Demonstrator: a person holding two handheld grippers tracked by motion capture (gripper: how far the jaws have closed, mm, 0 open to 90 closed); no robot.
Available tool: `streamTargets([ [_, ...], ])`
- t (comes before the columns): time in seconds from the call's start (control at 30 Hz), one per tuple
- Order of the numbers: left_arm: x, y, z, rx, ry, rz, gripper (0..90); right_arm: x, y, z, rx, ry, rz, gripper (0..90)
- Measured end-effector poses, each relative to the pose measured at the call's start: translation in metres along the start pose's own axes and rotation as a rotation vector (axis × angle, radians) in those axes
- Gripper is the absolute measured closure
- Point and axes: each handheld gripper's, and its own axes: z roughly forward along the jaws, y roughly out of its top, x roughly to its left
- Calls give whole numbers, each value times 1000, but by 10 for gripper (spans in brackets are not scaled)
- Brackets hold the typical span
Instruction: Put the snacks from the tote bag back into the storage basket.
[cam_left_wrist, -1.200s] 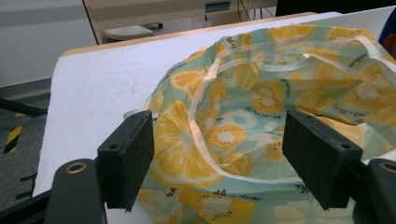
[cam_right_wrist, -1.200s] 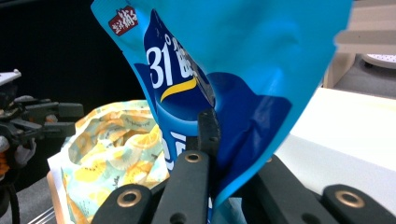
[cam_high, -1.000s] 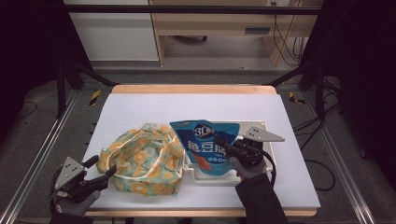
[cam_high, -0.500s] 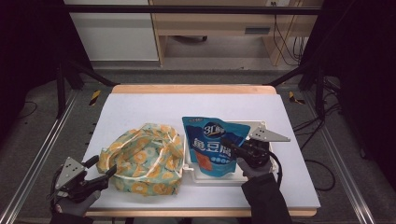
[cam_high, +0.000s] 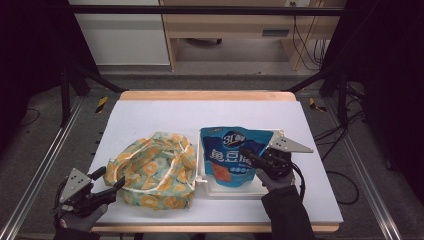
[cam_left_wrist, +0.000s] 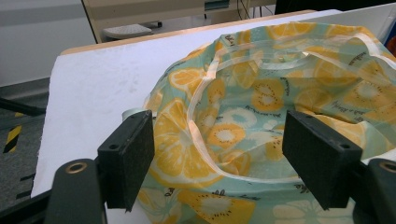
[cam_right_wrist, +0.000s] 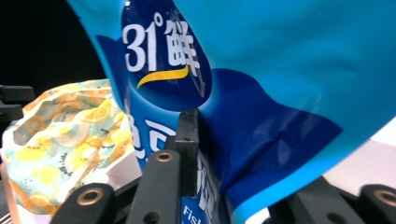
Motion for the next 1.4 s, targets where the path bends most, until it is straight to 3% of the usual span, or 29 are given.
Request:
streamTargets([
  [0.23, 0, 0, 0, 1, -1, 0, 252, 1, -1, -2, 15, -26, -17, 680],
  [0.53, 0, 0, 0, -1, -1, -1, 252, 6, -2, -3, 33, -7, -3, 785],
  [0.77, 0, 0, 0, -2, -1, -2, 252, 4, -2, -3, 22, -38, -12, 714],
  [1.07, 0, 0, 0, -4, -1, -3, 252, 5, 0, -6, 1, -44, -10, 592],
  [1.2, 0, 0, -1, -7, -2, -4, 251, 4, 1, -12, -28, -79, -15, 475],
  [1.4, 0, 1, -2, -11, -2, -5, 249, 5, -1, -22, -42, -131, -48, 381],
])
